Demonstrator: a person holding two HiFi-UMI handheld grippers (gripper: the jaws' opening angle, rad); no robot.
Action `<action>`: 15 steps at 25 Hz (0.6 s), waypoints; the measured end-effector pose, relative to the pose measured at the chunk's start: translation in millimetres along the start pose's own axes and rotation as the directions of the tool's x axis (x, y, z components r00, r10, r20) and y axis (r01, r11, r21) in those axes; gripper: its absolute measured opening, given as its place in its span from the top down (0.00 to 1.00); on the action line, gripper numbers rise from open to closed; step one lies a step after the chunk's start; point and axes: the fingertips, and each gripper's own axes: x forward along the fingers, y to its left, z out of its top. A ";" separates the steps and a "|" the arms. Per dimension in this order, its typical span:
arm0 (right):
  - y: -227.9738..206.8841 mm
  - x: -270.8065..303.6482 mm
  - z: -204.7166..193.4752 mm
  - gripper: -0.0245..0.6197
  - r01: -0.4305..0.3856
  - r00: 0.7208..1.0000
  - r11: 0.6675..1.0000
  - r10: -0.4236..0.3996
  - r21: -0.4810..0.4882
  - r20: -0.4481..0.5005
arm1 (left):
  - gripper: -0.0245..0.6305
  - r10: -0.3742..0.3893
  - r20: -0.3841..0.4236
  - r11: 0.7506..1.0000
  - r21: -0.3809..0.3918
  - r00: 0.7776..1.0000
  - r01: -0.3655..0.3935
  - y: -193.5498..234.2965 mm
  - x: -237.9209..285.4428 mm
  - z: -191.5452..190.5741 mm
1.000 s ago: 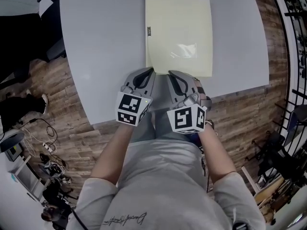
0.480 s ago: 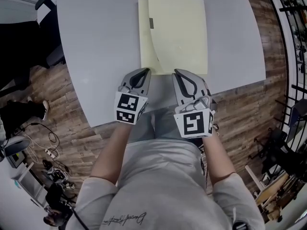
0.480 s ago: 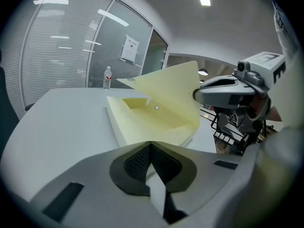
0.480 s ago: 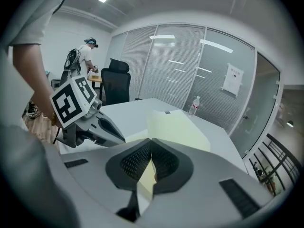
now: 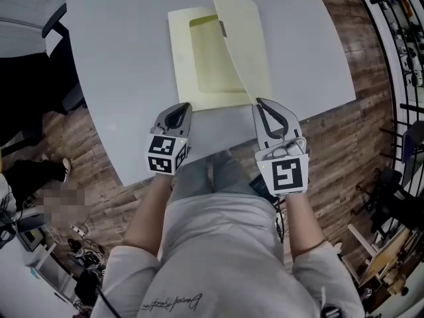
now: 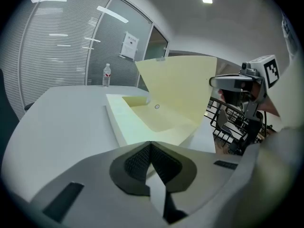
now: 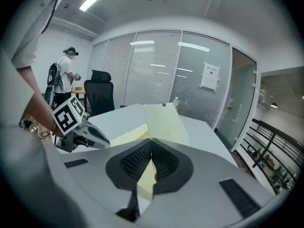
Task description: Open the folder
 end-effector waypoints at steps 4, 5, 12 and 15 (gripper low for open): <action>-28.4 -13.8 -6.2 0.92 0.067 0.997 0.992 -0.069 0.108 0.015 | 0.95 0.004 -0.015 1.000 0.007 1.000 -0.004 3.9 0.6 -1.6; -36.2 -18.1 -10.3 0.92 0.080 0.997 0.986 -0.082 0.147 0.008 | 0.95 0.006 -0.017 1.000 0.009 1.000 -0.006 4.5 0.6 -1.6; -96.8 -52.3 -55.6 0.92 0.205 0.979 0.929 -0.191 0.309 -0.073 | 0.95 0.020 -0.029 1.000 0.019 0.999 -0.019 3.5 -0.9 -3.0; -120.3 -60.4 -81.0 0.92 0.261 0.965 0.896 -0.235 0.360 -0.114 | 0.95 0.027 -0.038 0.999 0.031 0.999 -0.026 4.3 1.1 -2.9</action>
